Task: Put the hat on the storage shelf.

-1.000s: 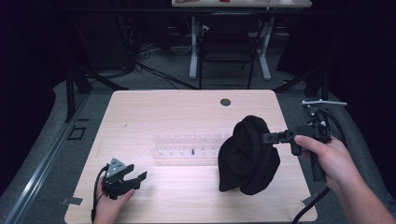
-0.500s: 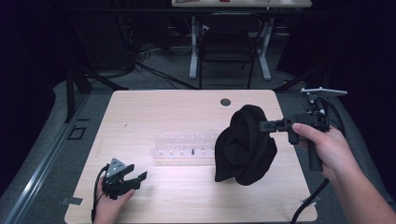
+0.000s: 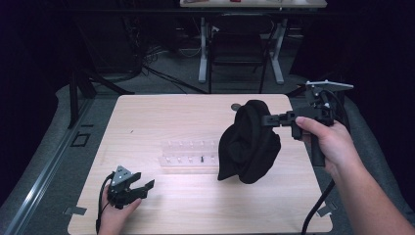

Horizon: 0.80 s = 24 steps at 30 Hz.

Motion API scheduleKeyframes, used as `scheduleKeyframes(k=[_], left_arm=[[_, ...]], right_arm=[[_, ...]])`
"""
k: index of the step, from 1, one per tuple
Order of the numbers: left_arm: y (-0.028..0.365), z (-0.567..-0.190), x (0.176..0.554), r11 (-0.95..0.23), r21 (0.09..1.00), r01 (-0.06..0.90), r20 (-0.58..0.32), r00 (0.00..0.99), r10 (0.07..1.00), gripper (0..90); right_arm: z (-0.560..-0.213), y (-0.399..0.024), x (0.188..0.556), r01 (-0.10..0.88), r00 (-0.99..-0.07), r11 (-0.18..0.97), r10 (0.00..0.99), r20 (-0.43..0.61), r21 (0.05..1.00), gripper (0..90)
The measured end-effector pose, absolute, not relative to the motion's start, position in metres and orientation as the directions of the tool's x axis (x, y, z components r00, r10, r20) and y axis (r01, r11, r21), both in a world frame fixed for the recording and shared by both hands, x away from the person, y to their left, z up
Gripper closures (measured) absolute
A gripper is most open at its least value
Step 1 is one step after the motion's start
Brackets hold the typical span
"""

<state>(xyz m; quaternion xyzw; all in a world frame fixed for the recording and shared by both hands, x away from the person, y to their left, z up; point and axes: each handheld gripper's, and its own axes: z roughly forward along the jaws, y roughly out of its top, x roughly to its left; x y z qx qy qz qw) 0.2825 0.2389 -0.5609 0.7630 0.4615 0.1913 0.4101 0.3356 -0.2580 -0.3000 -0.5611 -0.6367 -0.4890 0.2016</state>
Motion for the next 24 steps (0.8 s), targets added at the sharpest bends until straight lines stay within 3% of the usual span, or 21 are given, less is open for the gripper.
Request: scheduleKeyframes(k=[24], left_arm=[[0.239,-0.56,0.281,-0.242,0.805,0.542,-0.085,0.509,0.857,37.1]], right_arm=[[-0.298,-0.233,0.375,0.899,-0.302,-0.126,0.515,0.802,0.42,88.4]])
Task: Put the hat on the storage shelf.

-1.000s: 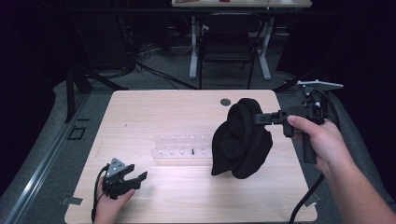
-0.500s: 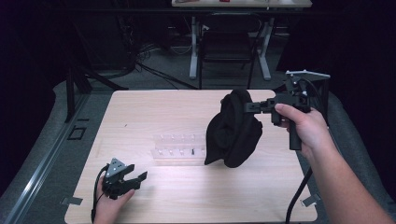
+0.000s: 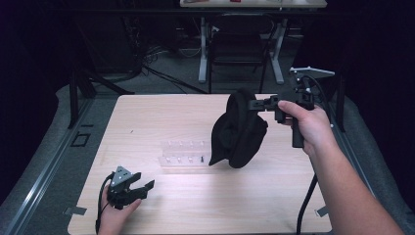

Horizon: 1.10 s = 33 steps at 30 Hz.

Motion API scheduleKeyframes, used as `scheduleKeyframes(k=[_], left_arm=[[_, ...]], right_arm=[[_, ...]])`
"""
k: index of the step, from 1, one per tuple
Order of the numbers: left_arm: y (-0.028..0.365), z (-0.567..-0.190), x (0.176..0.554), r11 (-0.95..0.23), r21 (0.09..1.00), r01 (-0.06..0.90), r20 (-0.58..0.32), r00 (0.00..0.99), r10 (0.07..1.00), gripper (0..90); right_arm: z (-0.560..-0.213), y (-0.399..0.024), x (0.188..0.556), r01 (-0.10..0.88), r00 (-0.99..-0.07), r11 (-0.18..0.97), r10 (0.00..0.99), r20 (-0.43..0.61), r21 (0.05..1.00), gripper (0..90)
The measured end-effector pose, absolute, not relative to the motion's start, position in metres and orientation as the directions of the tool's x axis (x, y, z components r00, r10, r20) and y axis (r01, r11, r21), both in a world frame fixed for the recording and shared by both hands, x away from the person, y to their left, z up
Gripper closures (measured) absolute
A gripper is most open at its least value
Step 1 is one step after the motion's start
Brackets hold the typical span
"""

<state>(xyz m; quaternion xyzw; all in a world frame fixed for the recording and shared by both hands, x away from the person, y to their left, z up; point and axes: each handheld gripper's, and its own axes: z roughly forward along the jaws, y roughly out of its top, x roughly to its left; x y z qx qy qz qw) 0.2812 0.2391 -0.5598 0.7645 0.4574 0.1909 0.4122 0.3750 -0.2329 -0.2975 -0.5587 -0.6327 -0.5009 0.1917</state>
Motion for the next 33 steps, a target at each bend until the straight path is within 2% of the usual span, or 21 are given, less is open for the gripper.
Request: scheduleKeyframes(k=[33], left_arm=[[0.239,-0.56,0.281,-0.239,0.806,0.541,-0.09,0.512,0.854,37.2]], right_arm=[[-0.312,-0.192,0.408,0.906,-0.305,-0.099,0.522,0.797,0.412,88.4]])
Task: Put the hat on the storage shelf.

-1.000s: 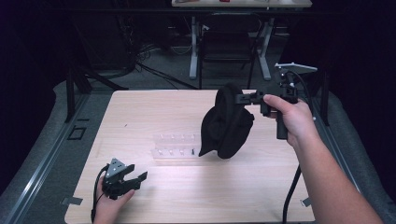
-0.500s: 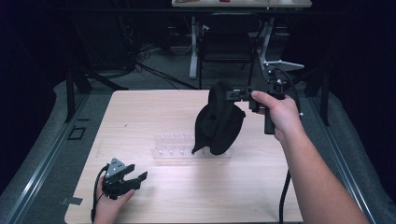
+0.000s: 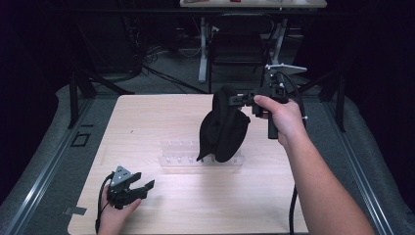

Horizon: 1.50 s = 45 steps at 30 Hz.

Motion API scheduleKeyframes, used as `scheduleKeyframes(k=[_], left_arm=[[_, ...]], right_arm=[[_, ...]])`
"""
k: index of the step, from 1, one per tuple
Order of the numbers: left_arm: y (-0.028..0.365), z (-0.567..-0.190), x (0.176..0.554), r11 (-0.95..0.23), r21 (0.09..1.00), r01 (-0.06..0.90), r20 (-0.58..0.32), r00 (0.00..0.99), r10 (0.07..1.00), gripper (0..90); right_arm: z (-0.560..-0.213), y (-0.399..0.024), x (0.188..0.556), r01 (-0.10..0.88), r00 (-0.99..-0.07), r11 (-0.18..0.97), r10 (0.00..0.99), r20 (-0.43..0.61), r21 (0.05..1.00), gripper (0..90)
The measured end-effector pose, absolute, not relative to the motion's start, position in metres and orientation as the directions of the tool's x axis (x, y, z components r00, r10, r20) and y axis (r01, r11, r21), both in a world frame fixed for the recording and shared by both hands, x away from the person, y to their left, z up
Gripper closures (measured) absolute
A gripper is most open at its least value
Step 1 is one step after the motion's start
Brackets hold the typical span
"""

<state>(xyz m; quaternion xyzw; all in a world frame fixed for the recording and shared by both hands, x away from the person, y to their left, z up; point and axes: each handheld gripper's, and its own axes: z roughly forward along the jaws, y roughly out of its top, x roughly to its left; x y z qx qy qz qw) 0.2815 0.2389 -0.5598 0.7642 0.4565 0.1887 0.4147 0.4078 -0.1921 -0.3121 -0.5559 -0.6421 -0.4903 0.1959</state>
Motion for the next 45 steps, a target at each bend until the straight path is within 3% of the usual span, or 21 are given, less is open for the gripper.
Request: scheduleKeyframes(k=[9,22,26,33,45], left_arm=[[0.233,-0.557,0.28,-0.251,0.812,0.527,-0.085,0.533,0.842,37.2],[0.223,-0.55,0.282,-0.241,0.829,0.505,-0.105,0.564,0.819,37.3],[0.214,-0.541,0.284,-0.237,0.836,0.496,-0.13,0.597,0.792,40.8],[0.191,-0.523,0.287,-0.292,0.848,0.443,-0.075,0.645,0.76,44.6],[0.152,-0.493,0.298,-0.313,0.865,0.392,-0.062,0.702,0.71,56.3]], right_arm=[[-0.317,-0.186,0.41,0.908,-0.305,-0.086,0.536,0.787,0.411,88.3],[-0.326,-0.174,0.412,0.911,-0.305,-0.106,0.476,0.825,0.398,88.3],[-0.327,-0.17,0.412,0.912,-0.306,-0.107,0.467,0.83,0.397,88.2],[-0.327,-0.164,0.412,0.914,-0.3,-0.112,0.456,0.838,0.389,88.1],[-0.329,-0.158,0.413,0.917,-0.302,-0.107,0.44,0.846,0.384,88.0]])
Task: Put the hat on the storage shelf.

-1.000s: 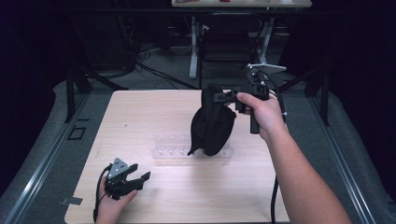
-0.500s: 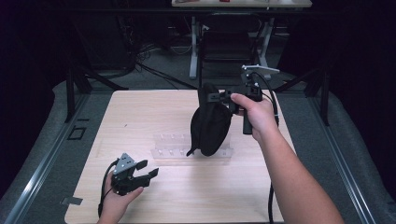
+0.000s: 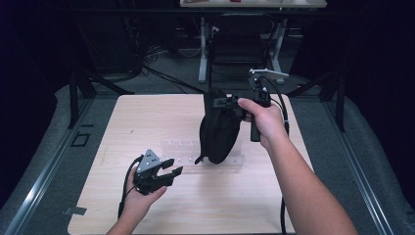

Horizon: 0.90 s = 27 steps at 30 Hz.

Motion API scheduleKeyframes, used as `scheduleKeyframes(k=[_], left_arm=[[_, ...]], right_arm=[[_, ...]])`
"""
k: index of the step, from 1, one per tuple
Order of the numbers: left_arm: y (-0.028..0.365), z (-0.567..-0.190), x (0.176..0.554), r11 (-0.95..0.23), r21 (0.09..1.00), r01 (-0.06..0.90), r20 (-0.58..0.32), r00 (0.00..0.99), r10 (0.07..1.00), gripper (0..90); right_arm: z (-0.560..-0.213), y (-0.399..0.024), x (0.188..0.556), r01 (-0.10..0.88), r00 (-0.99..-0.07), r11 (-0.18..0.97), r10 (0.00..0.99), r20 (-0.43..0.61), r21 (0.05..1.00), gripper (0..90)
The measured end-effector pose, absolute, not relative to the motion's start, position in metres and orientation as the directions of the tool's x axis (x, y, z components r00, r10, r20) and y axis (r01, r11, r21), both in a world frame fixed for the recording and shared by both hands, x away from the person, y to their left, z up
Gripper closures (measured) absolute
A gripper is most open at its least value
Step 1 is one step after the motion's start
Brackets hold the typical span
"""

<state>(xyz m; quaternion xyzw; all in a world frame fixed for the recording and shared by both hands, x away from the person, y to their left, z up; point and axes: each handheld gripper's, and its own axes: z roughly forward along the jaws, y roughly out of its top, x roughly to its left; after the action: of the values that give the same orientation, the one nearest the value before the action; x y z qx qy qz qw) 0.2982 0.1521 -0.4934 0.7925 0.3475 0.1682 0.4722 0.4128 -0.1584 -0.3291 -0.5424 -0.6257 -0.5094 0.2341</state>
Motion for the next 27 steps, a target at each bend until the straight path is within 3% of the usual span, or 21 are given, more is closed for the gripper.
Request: scheduleKeyframes(k=[20,24,27], left_arm=[[0.103,-0.474,0.304,-0.353,0.872,0.339,-0.028,0.755,0.655,68.2],[0.099,-0.474,0.305,-0.401,0.855,0.33,0.018,0.753,0.658,78.4],[0.099,-0.475,0.304,-0.41,0.853,0.323,0.032,0.752,0.658,79.5]], right_arm=[[-0.329,-0.153,0.412,0.916,-0.306,-0.106,0.437,0.846,0.387,87.8],[-0.329,-0.152,0.411,0.917,-0.307,-0.104,0.435,0.846,0.386,87.8],[-0.329,-0.151,0.411,0.917,-0.308,-0.102,0.434,0.847,0.385,87.6]])
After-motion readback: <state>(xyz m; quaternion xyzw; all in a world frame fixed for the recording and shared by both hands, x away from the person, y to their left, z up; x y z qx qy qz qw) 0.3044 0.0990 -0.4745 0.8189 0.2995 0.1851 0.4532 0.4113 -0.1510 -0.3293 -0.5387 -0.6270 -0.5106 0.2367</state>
